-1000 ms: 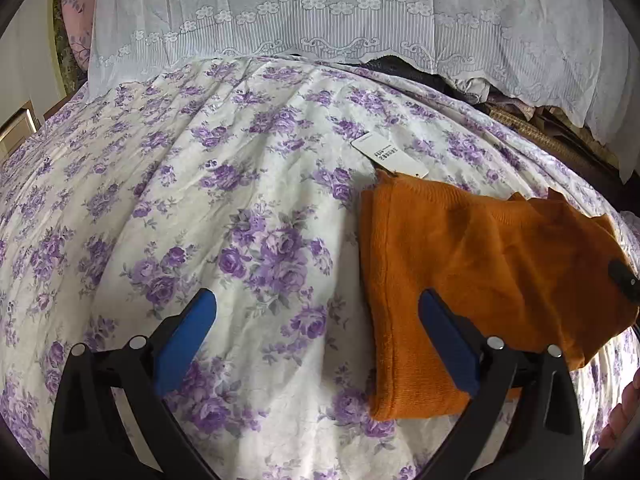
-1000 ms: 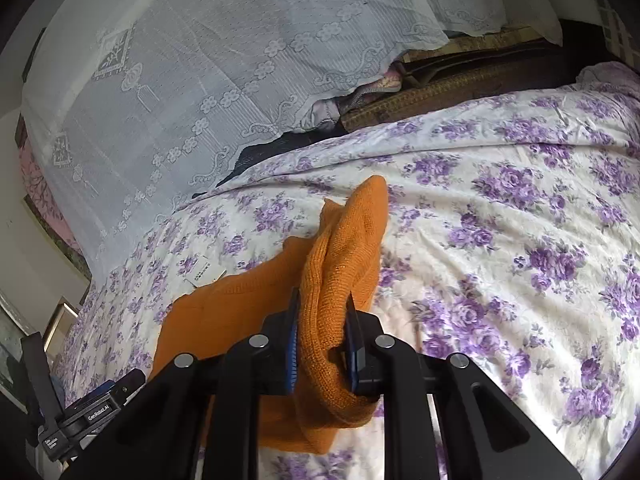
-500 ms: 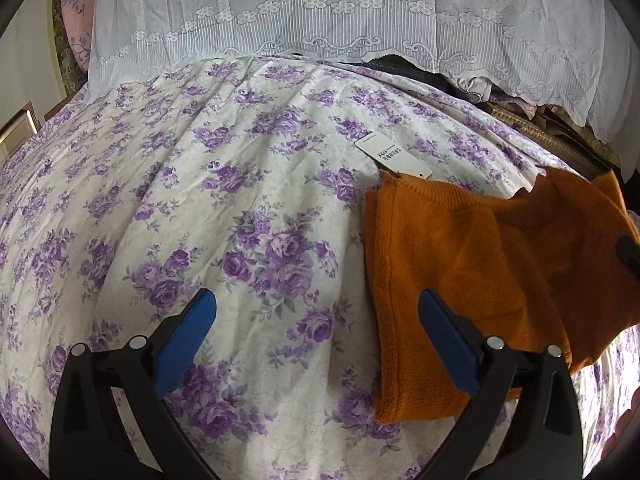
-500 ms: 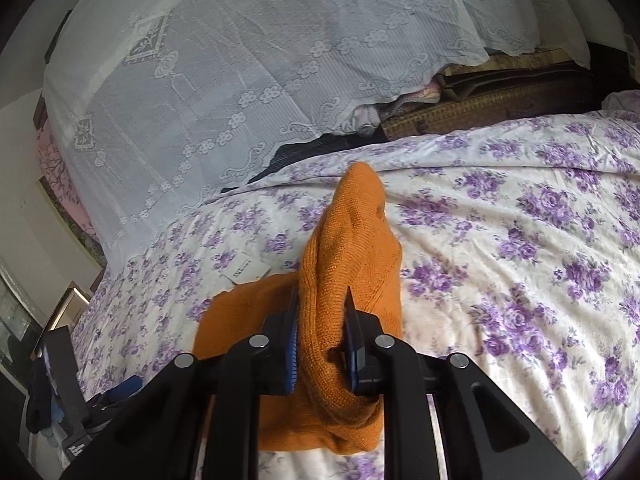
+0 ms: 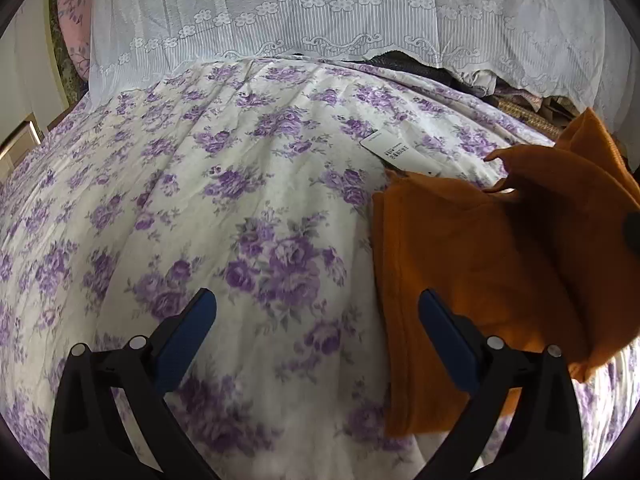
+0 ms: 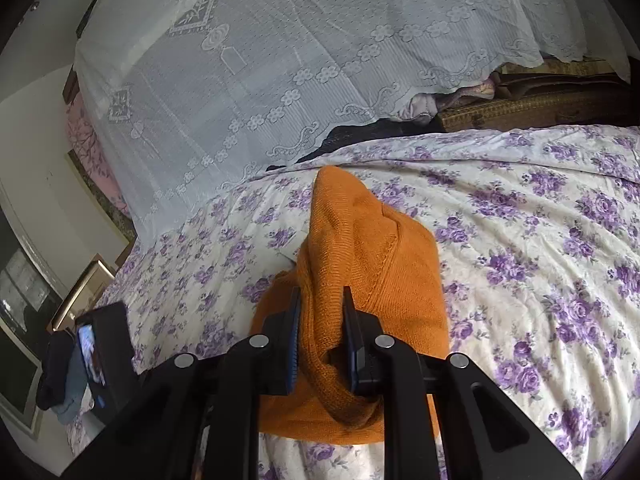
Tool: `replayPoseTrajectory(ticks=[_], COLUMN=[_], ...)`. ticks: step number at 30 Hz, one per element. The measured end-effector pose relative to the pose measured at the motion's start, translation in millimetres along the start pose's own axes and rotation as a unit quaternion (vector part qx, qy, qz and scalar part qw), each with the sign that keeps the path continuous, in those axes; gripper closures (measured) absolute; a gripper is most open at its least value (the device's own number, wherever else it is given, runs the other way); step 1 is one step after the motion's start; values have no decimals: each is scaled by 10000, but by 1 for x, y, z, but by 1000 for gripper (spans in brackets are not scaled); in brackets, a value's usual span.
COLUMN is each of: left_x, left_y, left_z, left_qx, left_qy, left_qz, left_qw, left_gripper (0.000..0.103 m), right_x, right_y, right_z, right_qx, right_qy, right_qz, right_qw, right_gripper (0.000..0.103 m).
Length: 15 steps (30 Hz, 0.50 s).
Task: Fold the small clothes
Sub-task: 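Grasp the folded cardigan edge with the right gripper and lift it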
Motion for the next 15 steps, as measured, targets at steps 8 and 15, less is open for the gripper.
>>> replayPoseTrajectory(ticks=[8,15], left_x=[33,74], left_y=[-38,-61], left_z=[-28,-54], left_qx=[-336,-250], left_qy=[-291,-976], left_qz=[345,82], left_qw=[9984,9949], left_gripper=[4,4], right_x=[0,-11], right_y=[-1,-7], right_z=[4,3], right_qx=[-97,-157], right_qy=[37,64], right_qz=[-86,-267], right_qw=[9999,9995], right_gripper=[84,84])
Point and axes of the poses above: each gripper's, at about its wrist camera, not at the fingertips, and y roughly against the way its jaws point, x to its right, z to its underside, the point moved 3 cm from there along -y, roughly the way its jaws point, and after that the axes turned 6 degrees about x, right-handed, at the moved point
